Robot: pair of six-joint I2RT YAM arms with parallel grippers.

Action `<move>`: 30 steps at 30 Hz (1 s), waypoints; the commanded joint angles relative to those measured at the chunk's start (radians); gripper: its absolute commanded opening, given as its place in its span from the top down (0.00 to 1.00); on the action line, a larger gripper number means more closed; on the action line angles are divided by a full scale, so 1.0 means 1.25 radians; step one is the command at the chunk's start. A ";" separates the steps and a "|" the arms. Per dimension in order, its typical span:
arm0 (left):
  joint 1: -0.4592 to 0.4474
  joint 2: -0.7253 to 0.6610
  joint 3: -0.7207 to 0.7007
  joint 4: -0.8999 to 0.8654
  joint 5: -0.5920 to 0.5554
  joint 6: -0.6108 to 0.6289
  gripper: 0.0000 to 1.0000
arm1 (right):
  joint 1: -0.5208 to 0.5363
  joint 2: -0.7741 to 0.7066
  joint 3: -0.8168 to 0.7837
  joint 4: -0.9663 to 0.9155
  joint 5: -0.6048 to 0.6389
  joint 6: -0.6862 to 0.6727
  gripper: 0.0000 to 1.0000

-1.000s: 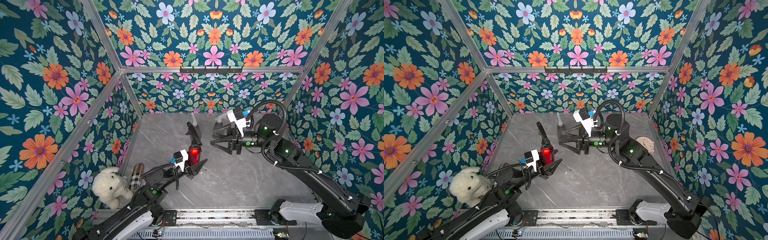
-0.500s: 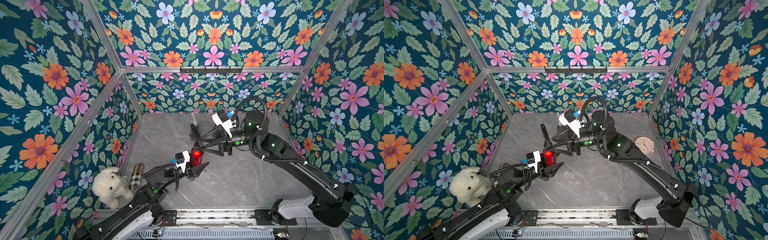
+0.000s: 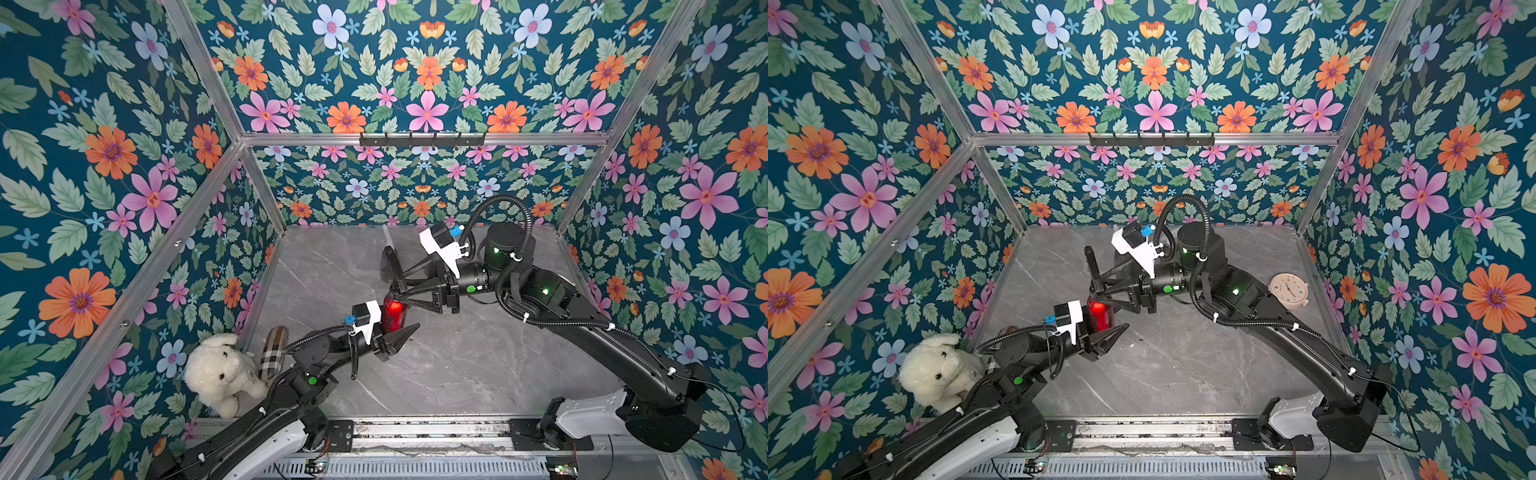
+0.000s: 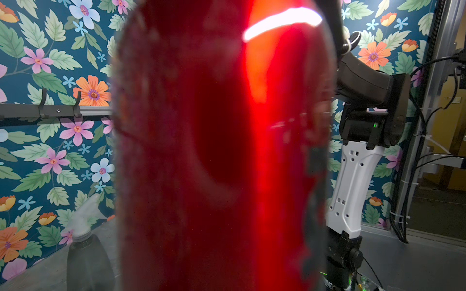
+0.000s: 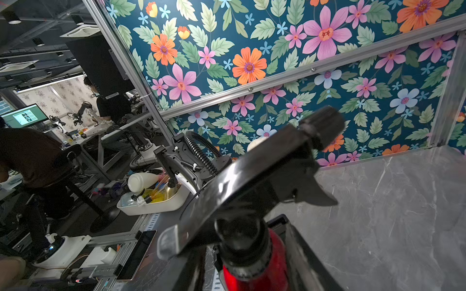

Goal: Attach spray nozzles to spray bottles
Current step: Screw the spray nozzle on the spray bottle.

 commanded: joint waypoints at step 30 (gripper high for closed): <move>0.000 -0.014 0.050 -0.070 -0.150 0.055 1.00 | 0.227 0.039 0.114 -0.311 0.677 -0.118 0.75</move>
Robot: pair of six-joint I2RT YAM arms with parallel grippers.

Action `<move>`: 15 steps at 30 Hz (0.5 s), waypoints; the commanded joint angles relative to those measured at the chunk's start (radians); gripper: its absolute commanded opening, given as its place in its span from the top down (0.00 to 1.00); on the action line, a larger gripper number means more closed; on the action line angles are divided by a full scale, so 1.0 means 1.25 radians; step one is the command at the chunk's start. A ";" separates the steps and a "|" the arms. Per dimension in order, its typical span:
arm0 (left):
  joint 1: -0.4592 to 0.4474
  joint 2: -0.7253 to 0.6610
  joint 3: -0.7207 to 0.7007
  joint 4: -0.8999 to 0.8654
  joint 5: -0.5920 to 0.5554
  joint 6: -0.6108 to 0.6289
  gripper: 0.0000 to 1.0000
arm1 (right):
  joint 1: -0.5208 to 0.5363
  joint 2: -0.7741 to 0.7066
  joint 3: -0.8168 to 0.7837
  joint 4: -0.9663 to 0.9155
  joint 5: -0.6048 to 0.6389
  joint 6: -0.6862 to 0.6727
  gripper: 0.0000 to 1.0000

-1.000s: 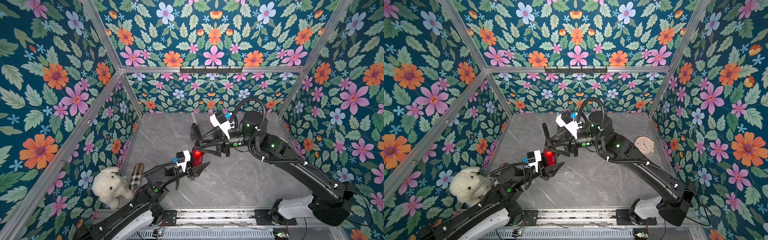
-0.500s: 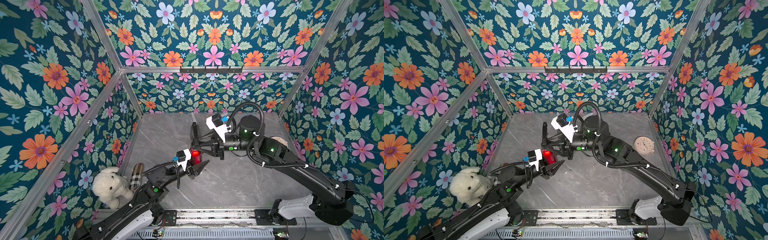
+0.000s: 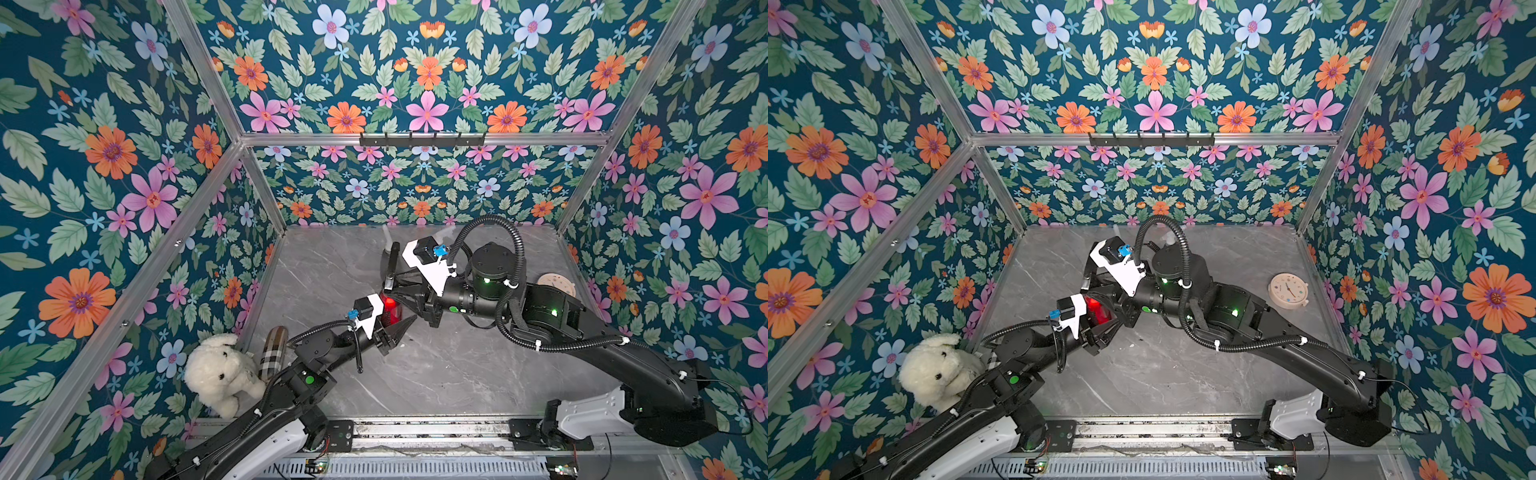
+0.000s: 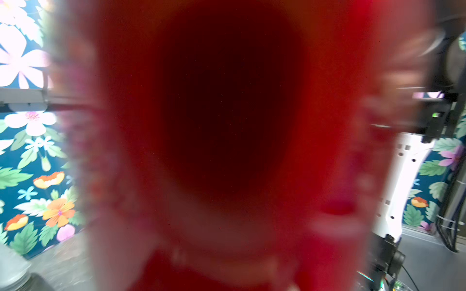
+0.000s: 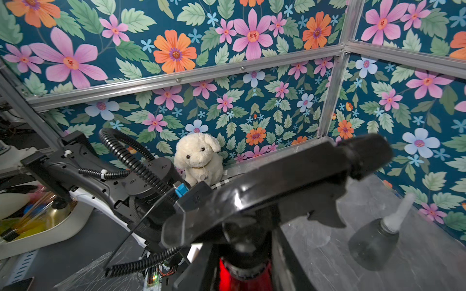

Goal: Attach spray nozzles to spray bottles
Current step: Screw the spray nozzle on the spray bottle.

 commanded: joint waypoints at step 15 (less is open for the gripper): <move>-0.001 0.001 0.003 0.074 -0.098 0.012 1.00 | 0.142 0.093 0.016 -0.028 0.481 0.200 0.51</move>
